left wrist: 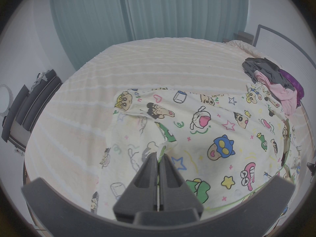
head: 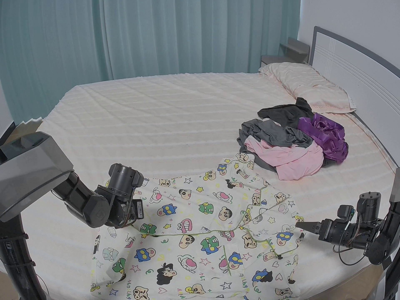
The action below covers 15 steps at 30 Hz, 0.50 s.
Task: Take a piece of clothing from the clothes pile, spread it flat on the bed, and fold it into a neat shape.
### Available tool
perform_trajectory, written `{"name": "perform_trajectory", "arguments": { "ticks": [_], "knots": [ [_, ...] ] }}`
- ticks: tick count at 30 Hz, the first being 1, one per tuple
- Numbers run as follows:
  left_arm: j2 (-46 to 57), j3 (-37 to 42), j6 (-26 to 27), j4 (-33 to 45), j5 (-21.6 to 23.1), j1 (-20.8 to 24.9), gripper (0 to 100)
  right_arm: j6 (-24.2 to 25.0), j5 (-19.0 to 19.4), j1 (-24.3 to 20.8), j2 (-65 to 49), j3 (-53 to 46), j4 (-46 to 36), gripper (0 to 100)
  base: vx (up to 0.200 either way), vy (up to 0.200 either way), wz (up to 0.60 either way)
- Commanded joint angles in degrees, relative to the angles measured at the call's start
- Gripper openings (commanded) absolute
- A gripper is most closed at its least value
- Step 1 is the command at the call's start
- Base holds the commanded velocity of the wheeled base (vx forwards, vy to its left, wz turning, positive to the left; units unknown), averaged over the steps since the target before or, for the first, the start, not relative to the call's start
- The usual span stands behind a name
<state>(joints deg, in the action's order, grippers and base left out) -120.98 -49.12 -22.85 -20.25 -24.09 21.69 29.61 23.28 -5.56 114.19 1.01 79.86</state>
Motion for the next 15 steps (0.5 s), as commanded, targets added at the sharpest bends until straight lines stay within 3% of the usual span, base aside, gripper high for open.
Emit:
{"name": "perform_trajectory", "arguments": {
  "ticks": [1, 12, 15],
  "knots": [
    [4.44, 3.59, -0.18, 0.03, -0.52, -0.68, 0, 0.01, 0.01, -0.07, 0.07, -0.92, 0.03, 100, 0.0, 0.0, 0.0],
    [7.78, 14.22, -1.85, -1.37, -1.4, -6.39, 0, 0.01, 0.01, -0.07, -0.02, -0.92, 0.03, 100, 0.0, 0.0, 0.0],
    [7.25, 17.04, -3.87, -5.06, -0.34, -8.33, 0, 0.1, -0.08, -0.42, -0.02, -0.92, 0.03, 100, 0.0, 0.0, 0.0]
  ]
}}
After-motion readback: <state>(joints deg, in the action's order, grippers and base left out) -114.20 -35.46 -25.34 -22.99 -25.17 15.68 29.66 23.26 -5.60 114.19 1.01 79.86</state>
